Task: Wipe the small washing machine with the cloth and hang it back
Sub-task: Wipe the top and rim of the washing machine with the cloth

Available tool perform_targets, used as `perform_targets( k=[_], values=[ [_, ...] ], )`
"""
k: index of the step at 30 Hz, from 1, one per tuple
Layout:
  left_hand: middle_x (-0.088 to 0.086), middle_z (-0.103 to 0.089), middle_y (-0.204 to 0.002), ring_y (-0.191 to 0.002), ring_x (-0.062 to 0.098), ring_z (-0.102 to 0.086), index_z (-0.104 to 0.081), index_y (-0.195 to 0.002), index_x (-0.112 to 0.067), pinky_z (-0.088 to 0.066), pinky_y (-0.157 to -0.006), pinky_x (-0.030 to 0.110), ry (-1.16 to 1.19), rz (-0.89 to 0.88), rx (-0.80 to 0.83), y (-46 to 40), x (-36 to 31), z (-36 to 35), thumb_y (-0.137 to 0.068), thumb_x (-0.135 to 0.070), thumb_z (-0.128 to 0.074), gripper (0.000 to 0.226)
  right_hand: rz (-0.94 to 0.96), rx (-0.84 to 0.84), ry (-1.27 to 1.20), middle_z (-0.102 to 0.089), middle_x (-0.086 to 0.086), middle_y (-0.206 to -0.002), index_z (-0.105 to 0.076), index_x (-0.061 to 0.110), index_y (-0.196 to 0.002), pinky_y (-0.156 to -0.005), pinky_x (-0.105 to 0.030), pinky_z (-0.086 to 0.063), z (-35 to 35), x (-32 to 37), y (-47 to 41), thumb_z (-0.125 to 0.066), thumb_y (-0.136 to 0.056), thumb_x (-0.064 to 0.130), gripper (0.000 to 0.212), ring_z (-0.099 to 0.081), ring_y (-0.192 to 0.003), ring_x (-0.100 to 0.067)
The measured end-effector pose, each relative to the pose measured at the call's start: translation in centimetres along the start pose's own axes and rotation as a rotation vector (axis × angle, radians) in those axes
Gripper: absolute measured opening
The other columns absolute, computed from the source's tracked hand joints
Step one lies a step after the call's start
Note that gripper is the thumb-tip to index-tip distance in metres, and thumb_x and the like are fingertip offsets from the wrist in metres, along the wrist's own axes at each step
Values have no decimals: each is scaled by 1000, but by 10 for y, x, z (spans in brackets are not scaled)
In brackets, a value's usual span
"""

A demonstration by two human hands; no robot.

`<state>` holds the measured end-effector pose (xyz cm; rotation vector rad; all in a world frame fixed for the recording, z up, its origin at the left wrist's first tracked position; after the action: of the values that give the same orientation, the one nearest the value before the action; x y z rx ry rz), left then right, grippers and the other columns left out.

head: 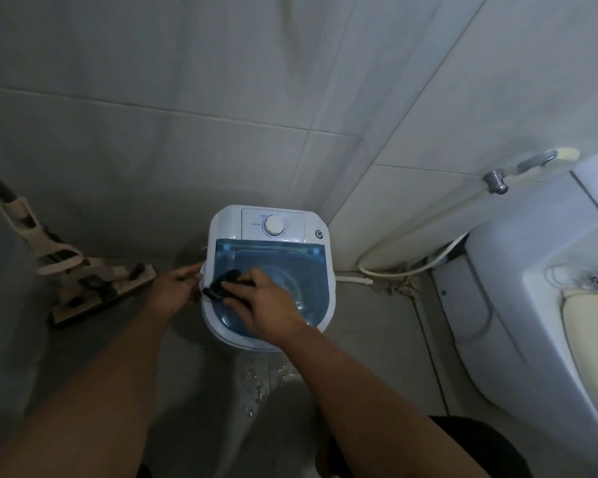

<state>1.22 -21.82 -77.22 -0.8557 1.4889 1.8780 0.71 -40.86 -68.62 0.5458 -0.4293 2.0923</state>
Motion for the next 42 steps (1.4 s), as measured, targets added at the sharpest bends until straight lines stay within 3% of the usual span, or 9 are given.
perform_targets(
  k=[2, 6, 9, 17, 22, 28, 31, 35, 42],
  values=[
    [12, -76, -105, -95, 33, -72, -72, -95, -47, -56, -92, 52, 18, -10, -2, 1, -2, 0, -94, -25, -62, 25, -89, -117, -55, -58, -6, -119, -67, 23, -131, -83, -36, -56, 27, -19, 5, -59, -97, 39, 38, -61, -103, -21],
    [14, -73, -111, -104, 33, -69, -68, -126, -24, -54, -97, 48, 69, -5, -8, 6, -8, -7, -97, -18, -58, 31, -412, -396, -73, -55, -9, -120, -67, 16, -132, -93, -21, -46, 89, -89, 40, -64, -99, 29, 36, -59, -104, -18],
    [15, -71, -115, -103, 30, -68, -65, -130, -20, -54, -91, 40, 91, 11, -4, 7, -10, -8, -98, -16, -57, 34, -553, -350, 21, -52, -11, -122, -67, 16, -133, -97, -35, -52, 84, -118, 70, -63, -99, 28, 36, -58, -104, -21],
    [14, -69, -98, -76, 20, -62, -65, -130, -17, -53, -85, 37, 116, 16, -24, 9, -10, -9, -98, -15, -57, 34, -488, -406, 8, -53, -3, -124, -65, 24, -133, -87, -34, -58, 18, -46, 67, -61, -99, 35, 36, -59, -109, -20],
    [21, -71, -117, -76, 19, -62, -67, -128, -19, -53, -80, 38, 111, 26, -16, 6, -8, -5, -97, -16, -58, 32, -185, -160, -34, -53, -2, -127, -65, 24, -134, -97, -28, -52, 8, -3, 33, -59, -99, 38, 38, -58, -113, -16],
    [21, -69, -122, -72, 15, -61, -63, -132, -13, -51, -66, 28, 143, 15, -12, 5, -8, -8, -99, -12, -55, 34, -487, -394, -63, -53, -5, -122, -65, 21, -135, -97, -32, -50, 81, -84, 13, -61, -100, 33, 37, -59, -106, -19],
    [17, -70, -121, -85, 20, -65, -63, -132, -19, -52, -72, 30, 137, 17, 13, 0, -5, -8, -99, -14, -55, 34, -603, -412, 70, -50, -5, -122, -63, 22, -136, -90, -34, -54, 113, -120, -8, -56, -101, 38, 39, -62, -101, -24],
    [13, -71, -121, -101, 26, -67, -65, -128, -26, -55, -87, 41, 116, 16, 11, -7, 0, -8, -99, -17, -56, 33, -617, -303, 144, -48, -6, -126, -62, 23, -136, -88, -37, -53, 95, -129, -38, -54, -101, 39, 39, -61, -106, -29],
    [10, -74, -109, -98, 30, -70, -68, -126, -26, -58, -87, 46, 148, -5, -8, -5, 0, -9, -98, -16, -57, 31, -513, -282, 185, -51, -3, -129, -64, 27, -135, -85, -38, -56, 58, -98, -17, -55, -101, 39, 37, -60, -109, -24]
  ],
)
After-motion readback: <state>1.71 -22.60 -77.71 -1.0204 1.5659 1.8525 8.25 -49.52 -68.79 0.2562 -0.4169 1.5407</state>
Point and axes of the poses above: each hand's wrist, its own y-axis away from the middle knuckle, its own z-axis out of the back of the hand, x = y × z, the point moved 7 cm from there along -y, towards the middle knuckle
